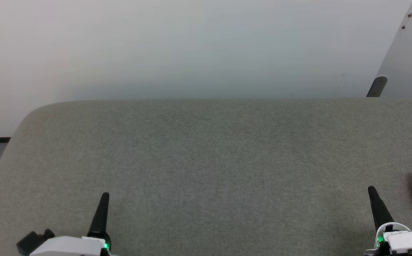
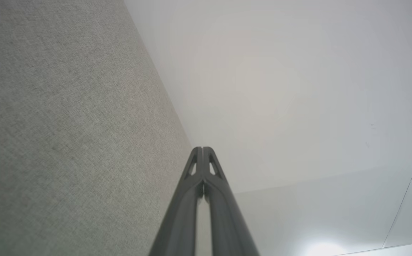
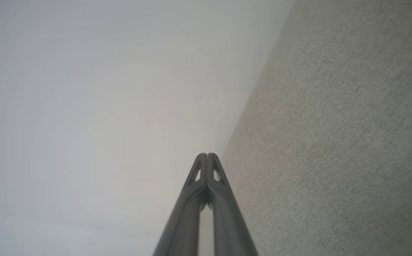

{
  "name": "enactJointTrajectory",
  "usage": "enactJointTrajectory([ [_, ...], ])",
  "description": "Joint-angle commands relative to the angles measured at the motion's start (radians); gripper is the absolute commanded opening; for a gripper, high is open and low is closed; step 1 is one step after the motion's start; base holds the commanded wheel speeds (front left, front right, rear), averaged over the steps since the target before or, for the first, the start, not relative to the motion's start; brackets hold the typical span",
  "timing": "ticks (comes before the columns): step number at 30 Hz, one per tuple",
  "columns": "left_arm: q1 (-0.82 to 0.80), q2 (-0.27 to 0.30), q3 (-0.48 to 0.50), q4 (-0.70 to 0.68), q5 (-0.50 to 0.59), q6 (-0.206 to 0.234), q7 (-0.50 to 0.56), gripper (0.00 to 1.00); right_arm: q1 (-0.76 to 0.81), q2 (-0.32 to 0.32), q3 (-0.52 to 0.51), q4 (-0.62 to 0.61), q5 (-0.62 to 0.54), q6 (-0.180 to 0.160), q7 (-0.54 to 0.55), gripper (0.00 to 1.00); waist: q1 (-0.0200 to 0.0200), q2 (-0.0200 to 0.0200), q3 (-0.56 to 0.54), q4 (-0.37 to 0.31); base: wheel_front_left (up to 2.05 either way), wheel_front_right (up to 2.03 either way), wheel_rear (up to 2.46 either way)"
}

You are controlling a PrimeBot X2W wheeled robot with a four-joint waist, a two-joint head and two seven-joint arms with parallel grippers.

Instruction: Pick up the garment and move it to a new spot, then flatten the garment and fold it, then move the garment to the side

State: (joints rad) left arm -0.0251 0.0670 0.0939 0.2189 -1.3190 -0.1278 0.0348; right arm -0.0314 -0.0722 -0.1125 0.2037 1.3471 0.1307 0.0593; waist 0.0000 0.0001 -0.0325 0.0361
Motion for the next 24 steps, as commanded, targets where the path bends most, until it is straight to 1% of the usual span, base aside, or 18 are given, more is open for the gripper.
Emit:
enactJointTrajectory([
  [1,-0.023,0.0,0.003,-0.002,-0.023,-0.004,0.004,0.0,-0.021,0.003,-0.001,-0.001,0.019,0.0,0.005,0.0,0.0,-0.0001,0.001,-0.002,0.0,0.0,0.0],
  [24,-0.065,-0.01,0.014,0.017,-0.2,-0.005,0.052,0.0,-0.064,0.016,-0.002,0.027,0.182,0.0,0.038,0.0,0.0,-0.0001,0.022,-0.022,0.0,0.0,0.0],
])
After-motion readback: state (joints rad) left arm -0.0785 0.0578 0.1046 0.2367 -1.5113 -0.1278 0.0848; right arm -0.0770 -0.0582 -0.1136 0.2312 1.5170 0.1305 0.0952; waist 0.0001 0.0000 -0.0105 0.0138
